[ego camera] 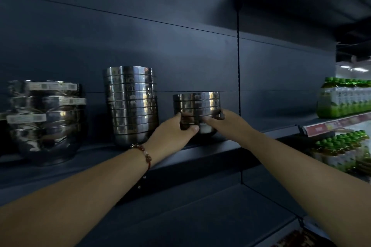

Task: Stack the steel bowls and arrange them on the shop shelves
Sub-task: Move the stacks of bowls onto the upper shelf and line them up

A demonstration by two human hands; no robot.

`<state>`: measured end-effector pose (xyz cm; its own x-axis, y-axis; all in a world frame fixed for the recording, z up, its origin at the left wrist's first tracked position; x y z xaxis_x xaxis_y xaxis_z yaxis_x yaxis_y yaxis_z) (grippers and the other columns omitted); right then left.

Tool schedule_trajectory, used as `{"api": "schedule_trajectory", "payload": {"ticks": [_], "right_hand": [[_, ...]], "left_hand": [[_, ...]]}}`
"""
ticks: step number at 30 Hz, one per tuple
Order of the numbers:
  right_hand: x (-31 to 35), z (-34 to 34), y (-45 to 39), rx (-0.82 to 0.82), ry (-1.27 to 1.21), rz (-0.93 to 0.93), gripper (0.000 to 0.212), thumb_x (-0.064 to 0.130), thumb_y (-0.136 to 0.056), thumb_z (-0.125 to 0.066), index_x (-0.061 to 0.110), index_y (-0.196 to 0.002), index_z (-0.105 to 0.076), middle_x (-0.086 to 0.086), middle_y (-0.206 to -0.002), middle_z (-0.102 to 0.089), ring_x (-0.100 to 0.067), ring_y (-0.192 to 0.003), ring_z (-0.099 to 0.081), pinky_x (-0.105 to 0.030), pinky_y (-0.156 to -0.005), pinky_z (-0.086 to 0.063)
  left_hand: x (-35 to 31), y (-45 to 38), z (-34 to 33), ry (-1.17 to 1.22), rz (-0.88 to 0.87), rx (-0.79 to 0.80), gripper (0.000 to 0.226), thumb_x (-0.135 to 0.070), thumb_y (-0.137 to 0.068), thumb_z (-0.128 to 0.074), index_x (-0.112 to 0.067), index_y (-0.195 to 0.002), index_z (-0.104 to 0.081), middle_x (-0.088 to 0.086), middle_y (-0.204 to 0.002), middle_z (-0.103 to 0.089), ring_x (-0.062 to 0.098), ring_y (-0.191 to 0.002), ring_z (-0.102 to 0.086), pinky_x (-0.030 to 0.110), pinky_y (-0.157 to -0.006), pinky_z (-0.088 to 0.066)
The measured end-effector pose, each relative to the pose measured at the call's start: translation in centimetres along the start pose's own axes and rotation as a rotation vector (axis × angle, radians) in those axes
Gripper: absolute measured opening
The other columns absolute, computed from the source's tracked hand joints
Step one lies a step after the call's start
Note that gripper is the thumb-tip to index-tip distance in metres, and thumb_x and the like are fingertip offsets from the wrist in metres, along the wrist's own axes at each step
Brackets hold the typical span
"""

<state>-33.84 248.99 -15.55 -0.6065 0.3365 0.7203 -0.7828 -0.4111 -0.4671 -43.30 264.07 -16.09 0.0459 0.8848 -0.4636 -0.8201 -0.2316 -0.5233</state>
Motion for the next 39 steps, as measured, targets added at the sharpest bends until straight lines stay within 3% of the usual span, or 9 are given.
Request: {"api": "schedule_trajectory", "payload": {"ticks": [3, 6, 14, 18, 21, 26, 31, 35, 39], "right_hand": [[1.4, 0.5, 2.4, 0.033, 0.319, 0.105, 0.051, 0.05, -0.091, -0.06, 0.023, -0.133, -0.05, 0.0, -0.129, -0.061, -0.019, -0.116, -0.057, -0.033, -0.094, -0.046], [3.8, -0.3, 5.9, 0.1, 0.507, 0.204, 0.079, 0.055, -0.092, -0.055, 0.03, -0.156, -0.016, 0.0, -0.158, -0.031, -0.021, -0.143, -0.033, -0.035, -0.113, -0.03], [10.0, -5.7, 11.6, 0.309, 0.666, 0.362, 0.082, 0.062, -0.092, -0.045, 0.035, -0.156, -0.002, 0.009, -0.165, -0.003, -0.019, -0.152, 0.0, -0.035, -0.12, -0.007], [13.9, -9.7, 12.7, 0.364, 0.554, 0.468, 0.082, 0.065, -0.09, -0.047, 0.039, -0.155, -0.004, 0.014, -0.164, -0.004, -0.013, -0.151, 0.003, -0.034, -0.12, -0.007], [17.7, -13.6, 13.3, 0.408, 0.476, 0.546, 0.08, 0.065, -0.09, -0.048, 0.041, -0.154, -0.006, 0.014, -0.164, -0.004, -0.012, -0.151, 0.002, -0.036, -0.12, -0.008], [24.4, -20.5, 13.7, 0.377, 0.359, 0.708, 0.083, 0.06, -0.09, -0.054, 0.037, -0.155, -0.008, 0.008, -0.163, -0.012, -0.016, -0.149, -0.016, -0.036, -0.12, -0.022], [30.2, -28.5, 13.5, 0.342, 0.355, 0.77, 0.087, 0.057, -0.091, -0.054, 0.032, -0.156, -0.003, -0.001, -0.165, -0.003, -0.023, -0.152, -0.007, -0.043, -0.12, -0.02], [33.3, -34.3, 12.4, 0.244, 0.449, 0.742, 0.086, 0.058, -0.092, -0.05, 0.029, -0.156, -0.001, -0.008, -0.165, 0.007, -0.038, -0.15, 0.002, -0.053, -0.119, -0.02], [34.4, -37.1, 9.7, 0.112, 0.455, 0.632, 0.087, 0.054, -0.091, -0.057, 0.023, -0.155, -0.007, -0.014, -0.162, -0.003, -0.045, -0.147, -0.007, -0.054, -0.113, -0.031]], "left_hand": [[-0.9, 3.6, 2.2, -0.275, -0.102, 0.051, 0.063, -0.057, -0.097, -0.048, -0.029, -0.151, -0.034, -0.004, -0.146, -0.047, 0.02, -0.134, -0.046, 0.027, -0.097, -0.039], [-0.2, 6.5, 4.5, -0.508, -0.167, 0.023, 0.076, -0.066, -0.094, -0.04, -0.032, -0.158, -0.015, -0.001, -0.165, -0.018, 0.021, -0.149, -0.024, 0.035, -0.117, -0.025], [4.2, 13.2, 12.3, -0.854, -0.072, 0.026, 0.081, -0.073, -0.092, -0.025, -0.034, -0.158, 0.001, 0.0, -0.167, -0.004, 0.023, -0.154, -0.005, 0.038, -0.123, -0.008], [7.5, 18.2, 17.8, -0.945, 0.005, -0.021, 0.093, -0.082, -0.08, -0.006, -0.033, -0.159, -0.006, -0.002, -0.166, -0.016, 0.018, -0.152, -0.014, 0.031, -0.12, -0.012], [11.7, 21.8, 22.7, -0.982, 0.177, -0.037, 0.101, -0.088, -0.071, -0.004, -0.037, -0.158, 0.0, -0.001, -0.167, -0.005, 0.021, -0.154, -0.007, 0.034, -0.122, -0.009], [19.3, 26.6, 31.4, -0.978, 0.401, -0.164, 0.087, -0.074, -0.089, -0.034, -0.038, -0.157, 0.005, 0.011, -0.167, -0.001, 0.03, -0.153, -0.008, 0.043, -0.122, -0.016], [25.8, 27.9, 38.0, -0.716, 0.575, -0.338, 0.106, -0.074, -0.08, -0.057, -0.045, -0.153, 0.013, 0.015, -0.166, 0.003, 0.036, -0.151, -0.015, 0.05, -0.116, -0.028], [29.9, 26.7, 39.6, -0.357, 0.545, -0.473, 0.128, -0.081, -0.055, -0.068, -0.052, -0.149, 0.014, 0.015, -0.164, -0.008, 0.039, -0.141, -0.034, 0.053, -0.108, -0.038], [32.3, 24.9, 39.6, -0.258, 0.489, -0.532, 0.129, -0.074, -0.057, -0.077, -0.048, -0.151, 0.008, 0.014, -0.157, -0.022, 0.037, -0.133, -0.043, 0.05, -0.106, -0.043]]}}
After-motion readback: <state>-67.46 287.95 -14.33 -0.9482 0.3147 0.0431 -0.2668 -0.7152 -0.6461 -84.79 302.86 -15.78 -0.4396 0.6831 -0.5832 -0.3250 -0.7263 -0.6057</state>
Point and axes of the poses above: each hand's wrist, its own y-axis away from the middle knuckle, its own z-axis out of the back of the hand, x = y × z, the point moved 4 cm from there along -y, towards the middle knuckle
